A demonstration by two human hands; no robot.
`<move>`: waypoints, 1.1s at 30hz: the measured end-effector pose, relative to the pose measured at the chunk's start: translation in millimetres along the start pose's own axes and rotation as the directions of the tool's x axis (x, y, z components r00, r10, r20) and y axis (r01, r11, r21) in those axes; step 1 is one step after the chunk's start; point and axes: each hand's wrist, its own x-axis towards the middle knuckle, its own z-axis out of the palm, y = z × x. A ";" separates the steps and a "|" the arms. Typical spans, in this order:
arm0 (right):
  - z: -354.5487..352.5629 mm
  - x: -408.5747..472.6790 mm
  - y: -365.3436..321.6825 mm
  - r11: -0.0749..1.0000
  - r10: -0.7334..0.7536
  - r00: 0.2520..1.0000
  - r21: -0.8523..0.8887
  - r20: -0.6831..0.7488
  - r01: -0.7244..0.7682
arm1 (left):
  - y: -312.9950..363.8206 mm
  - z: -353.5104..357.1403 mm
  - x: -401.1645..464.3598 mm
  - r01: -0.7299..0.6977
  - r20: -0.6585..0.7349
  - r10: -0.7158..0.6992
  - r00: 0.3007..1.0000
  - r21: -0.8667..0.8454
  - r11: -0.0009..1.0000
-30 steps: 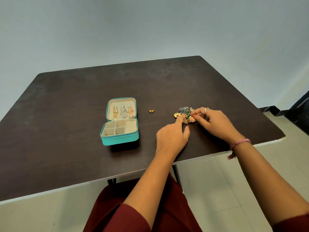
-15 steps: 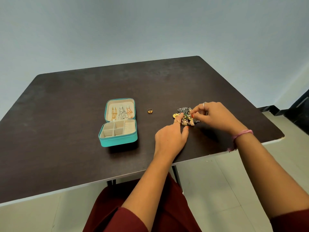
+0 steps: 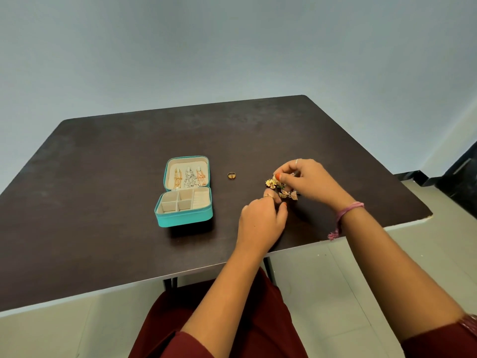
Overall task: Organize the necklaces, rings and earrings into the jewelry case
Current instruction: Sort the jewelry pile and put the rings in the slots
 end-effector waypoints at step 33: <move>-12.1 -2.6 7.5 0.978 -0.024 0.999 -0.207 -0.022 0.019 | -12.9 -14.8 -35.4 0.095 -0.100 -0.090 0.991 0.041 0.995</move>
